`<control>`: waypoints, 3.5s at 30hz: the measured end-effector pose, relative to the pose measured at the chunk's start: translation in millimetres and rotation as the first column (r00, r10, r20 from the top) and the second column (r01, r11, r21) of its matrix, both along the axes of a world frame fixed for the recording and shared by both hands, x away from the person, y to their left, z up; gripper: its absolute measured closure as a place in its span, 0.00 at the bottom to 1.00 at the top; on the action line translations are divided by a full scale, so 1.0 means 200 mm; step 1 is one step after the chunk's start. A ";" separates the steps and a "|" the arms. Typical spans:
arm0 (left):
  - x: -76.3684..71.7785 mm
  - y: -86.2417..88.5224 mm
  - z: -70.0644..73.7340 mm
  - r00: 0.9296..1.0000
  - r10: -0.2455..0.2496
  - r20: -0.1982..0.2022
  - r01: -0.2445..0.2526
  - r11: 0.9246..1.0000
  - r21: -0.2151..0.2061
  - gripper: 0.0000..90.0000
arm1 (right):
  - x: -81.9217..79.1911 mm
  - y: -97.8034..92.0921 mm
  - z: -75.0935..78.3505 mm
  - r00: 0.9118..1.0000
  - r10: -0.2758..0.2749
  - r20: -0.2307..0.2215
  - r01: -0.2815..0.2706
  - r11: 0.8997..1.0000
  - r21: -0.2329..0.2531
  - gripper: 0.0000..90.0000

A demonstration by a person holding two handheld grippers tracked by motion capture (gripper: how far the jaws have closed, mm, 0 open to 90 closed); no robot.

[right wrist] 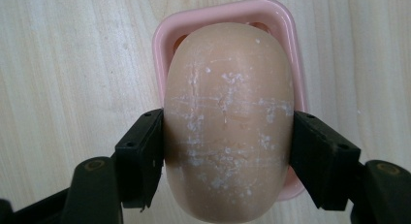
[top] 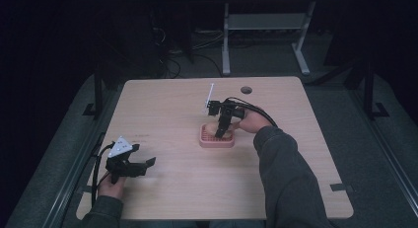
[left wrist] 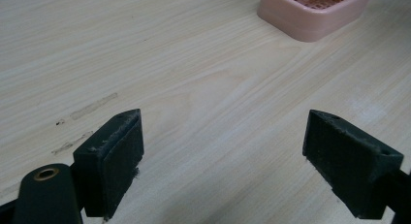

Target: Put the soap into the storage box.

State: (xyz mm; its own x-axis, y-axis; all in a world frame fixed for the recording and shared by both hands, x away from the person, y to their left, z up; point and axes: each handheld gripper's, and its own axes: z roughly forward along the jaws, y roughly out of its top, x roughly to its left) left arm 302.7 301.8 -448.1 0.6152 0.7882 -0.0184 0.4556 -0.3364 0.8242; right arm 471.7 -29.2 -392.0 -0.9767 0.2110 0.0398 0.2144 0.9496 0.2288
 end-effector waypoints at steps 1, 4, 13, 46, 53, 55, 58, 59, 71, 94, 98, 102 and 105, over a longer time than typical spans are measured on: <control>0.00 0.00 0.00 1.000 0.000 0.000 0.000 1.000 0.000 0.16 | 0.00 0.01 -0.01 1.000 0.002 -0.003 -0.002 1.000 -0.001 0.35; 0.00 0.00 0.00 1.000 -0.001 0.001 0.001 1.000 0.000 0.16 | 0.01 0.02 -0.02 1.000 0.004 -0.005 -0.004 1.000 -0.003 0.35; 0.00 0.00 0.00 1.000 -0.001 0.000 0.001 1.000 -0.001 0.16 | 0.02 0.05 -0.05 1.000 0.012 -0.020 -0.012 1.000 -0.014 0.35; 0.00 0.00 0.00 1.000 0.001 -0.003 -0.001 1.000 -0.003 0.16 | 0.04 0.05 -0.11 0.999 0.013 -0.037 -0.015 0.999 -0.043 0.35; 0.00 0.00 0.00 1.000 0.002 -0.003 -0.002 1.000 -0.001 0.16 | 0.04 0.05 -0.11 0.999 0.014 -0.037 -0.015 0.999 -0.042 0.35; 0.00 0.00 0.00 1.000 0.002 -0.003 -0.002 1.000 -0.002 0.16 | 0.04 0.05 -0.11 0.999 0.014 -0.037 -0.015 0.999 -0.043 0.35; 0.00 0.00 0.00 1.000 0.002 -0.003 -0.002 1.000 -0.002 0.16 | 0.04 0.05 -0.11 0.999 0.015 -0.036 -0.016 0.999 -0.043 0.35; 0.00 0.00 0.00 1.000 0.003 -0.003 -0.003 1.000 -0.002 0.16 | 0.04 0.05 -0.11 0.999 0.015 -0.037 -0.016 0.999 -0.043 0.35; 0.00 0.00 0.00 1.000 0.003 -0.003 -0.003 1.000 -0.003 0.16 | 0.04 0.05 -0.11 0.999 0.016 -0.035 -0.017 0.999 -0.043 0.35; 0.00 0.00 0.00 1.000 0.001 -0.001 -0.001 1.000 -0.001 0.16 | 0.04 0.05 -0.12 0.999 0.013 -0.037 -0.015 0.998 -0.056 0.35; 0.00 0.00 0.00 1.000 0.001 0.000 -0.001 1.000 0.000 0.16 | 0.03 0.05 -0.12 0.999 0.012 -0.038 -0.014 0.998 -0.055 0.35; 0.00 0.00 0.00 1.000 0.001 -0.001 -0.001 1.000 -0.002 0.16 | 0.03 0.05 -0.12 0.999 0.004 -0.036 -0.006 0.999 -0.052 0.33; 0.00 0.00 0.00 1.000 0.000 -0.001 0.000 1.000 0.000 0.16 | 0.03 0.04 -0.10 1.000 0.001 -0.029 -0.002 1.000 -0.026 0.33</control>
